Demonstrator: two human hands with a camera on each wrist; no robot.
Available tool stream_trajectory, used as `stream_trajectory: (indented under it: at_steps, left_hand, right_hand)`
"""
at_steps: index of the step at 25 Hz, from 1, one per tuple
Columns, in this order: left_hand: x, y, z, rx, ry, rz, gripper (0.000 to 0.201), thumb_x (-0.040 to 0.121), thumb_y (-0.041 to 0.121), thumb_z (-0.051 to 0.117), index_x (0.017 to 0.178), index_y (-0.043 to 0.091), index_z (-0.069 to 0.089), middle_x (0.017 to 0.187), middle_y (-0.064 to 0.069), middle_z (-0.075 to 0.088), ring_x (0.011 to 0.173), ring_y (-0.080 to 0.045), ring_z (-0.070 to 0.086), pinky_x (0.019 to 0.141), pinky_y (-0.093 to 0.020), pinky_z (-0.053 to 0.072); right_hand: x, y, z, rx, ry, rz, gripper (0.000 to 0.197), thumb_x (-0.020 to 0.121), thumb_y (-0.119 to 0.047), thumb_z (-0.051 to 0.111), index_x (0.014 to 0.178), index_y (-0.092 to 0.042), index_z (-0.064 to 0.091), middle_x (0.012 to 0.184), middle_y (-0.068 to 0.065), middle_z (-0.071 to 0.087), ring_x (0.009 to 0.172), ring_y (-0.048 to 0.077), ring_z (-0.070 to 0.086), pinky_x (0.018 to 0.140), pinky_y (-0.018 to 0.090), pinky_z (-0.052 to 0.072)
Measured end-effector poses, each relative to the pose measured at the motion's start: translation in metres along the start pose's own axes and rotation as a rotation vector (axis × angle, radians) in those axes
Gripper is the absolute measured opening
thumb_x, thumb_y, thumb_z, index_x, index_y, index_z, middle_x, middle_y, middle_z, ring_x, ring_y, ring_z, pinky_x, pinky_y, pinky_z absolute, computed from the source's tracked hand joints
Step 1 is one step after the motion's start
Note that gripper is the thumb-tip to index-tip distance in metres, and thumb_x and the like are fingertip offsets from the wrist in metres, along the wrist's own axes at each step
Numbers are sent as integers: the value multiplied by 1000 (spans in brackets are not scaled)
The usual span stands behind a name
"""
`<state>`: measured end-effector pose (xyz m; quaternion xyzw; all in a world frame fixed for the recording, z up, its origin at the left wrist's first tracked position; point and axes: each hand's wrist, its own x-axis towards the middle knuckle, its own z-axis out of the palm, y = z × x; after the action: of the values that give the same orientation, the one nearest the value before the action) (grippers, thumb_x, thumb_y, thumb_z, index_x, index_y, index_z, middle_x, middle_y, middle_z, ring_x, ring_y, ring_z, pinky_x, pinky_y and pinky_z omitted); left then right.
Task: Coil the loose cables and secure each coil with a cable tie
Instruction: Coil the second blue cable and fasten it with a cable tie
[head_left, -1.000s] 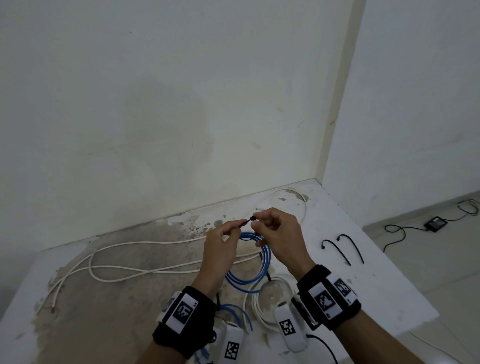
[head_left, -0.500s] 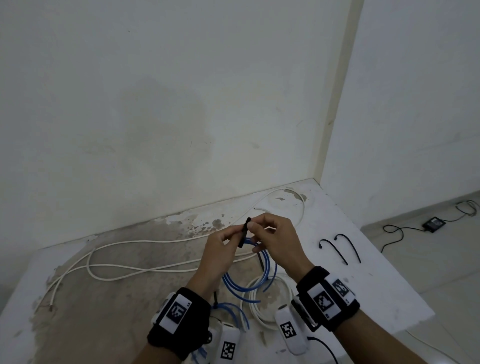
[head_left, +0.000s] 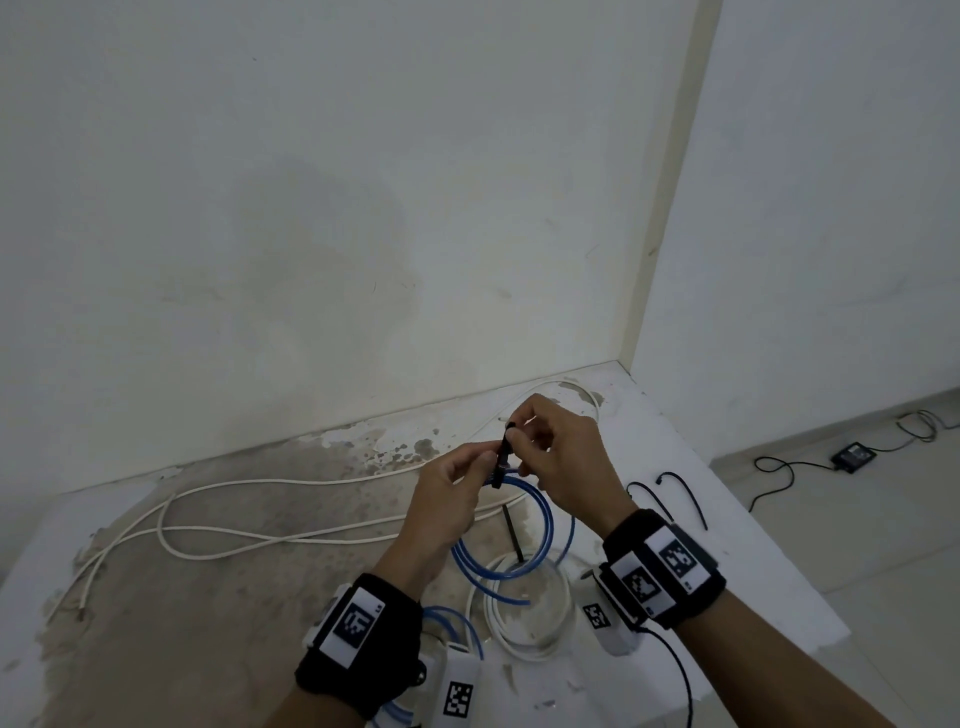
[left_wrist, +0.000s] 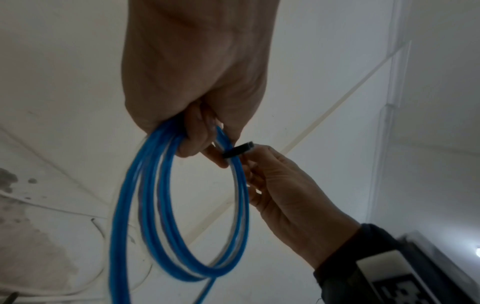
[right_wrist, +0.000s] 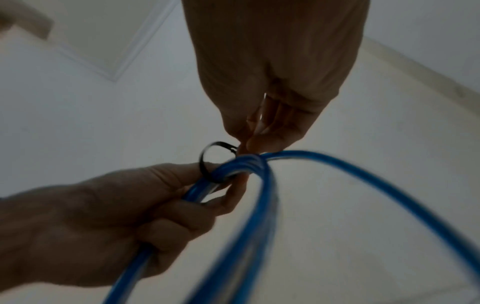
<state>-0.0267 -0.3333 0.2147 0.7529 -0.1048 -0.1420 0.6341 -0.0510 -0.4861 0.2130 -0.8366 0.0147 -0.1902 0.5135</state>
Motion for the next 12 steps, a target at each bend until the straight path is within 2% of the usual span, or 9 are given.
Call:
stream_trajectory:
  at_steps: [1, 2, 3, 5, 7, 9, 12]
  left_hand:
    - [0, 0, 2, -7, 8, -5, 23, 99, 27, 51, 102, 24, 73, 47, 8, 51, 41, 2, 47, 48, -16, 37]
    - [0, -1, 4, -18, 24, -6, 24, 99, 31, 52, 98, 22, 74, 44, 10, 52, 39, 3, 46, 45, -12, 34]
    - [0, 0, 6, -32, 38, 3, 24, 97, 32, 54, 95, 21, 75, 47, 13, 57, 38, 4, 47, 44, -10, 33]
    - [2, 3, 9, -50, 49, 31, 20, 94, 28, 59, 90, 18, 76, 62, 11, 69, 39, 5, 49, 45, -7, 35]
    - [5, 8, 12, -35, 53, 25, 19, 93, 24, 62, 89, 12, 76, 65, 7, 68, 38, 5, 48, 46, -10, 35]
    - [8, 13, 15, -19, 42, 3, 21, 92, 22, 63, 89, 6, 75, 56, 10, 63, 36, 3, 46, 43, -10, 33]
    - [8, 16, 23, 9, -9, -52, 22, 90, 26, 64, 83, 10, 76, 49, 11, 56, 35, -3, 35, 41, -15, 27]
  right_hand:
    - [2, 1, -3, -94, -32, -42, 6, 95, -17, 62, 89, -17, 60, 72, -5, 71, 52, 11, 64, 50, 25, 51]
    - [3, 3, -6, -205, -62, -94, 6, 96, -22, 60, 91, -20, 58, 72, -6, 71, 51, 10, 61, 51, 27, 51]
    - [4, 4, -8, -308, -90, -140, 6, 98, -26, 58, 93, -22, 56, 70, -6, 71, 50, 10, 58, 52, 29, 48]
    - [2, 6, -7, -388, -128, -167, 6, 101, -28, 51, 97, -23, 51, 62, -2, 68, 48, 13, 53, 51, 34, 44]
    - [1, 5, -7, -294, -141, -119, 5, 103, -26, 46, 100, -22, 48, 59, 2, 68, 50, 15, 59, 54, 37, 47]
    - [5, 3, -12, -213, -127, -66, 4, 104, -25, 44, 101, -22, 46, 58, 1, 68, 52, 14, 62, 57, 37, 51]
    - [17, 1, -29, -92, -33, 31, 5, 104, -18, 44, 98, -19, 45, 53, 4, 65, 44, 9, 57, 53, 28, 50]
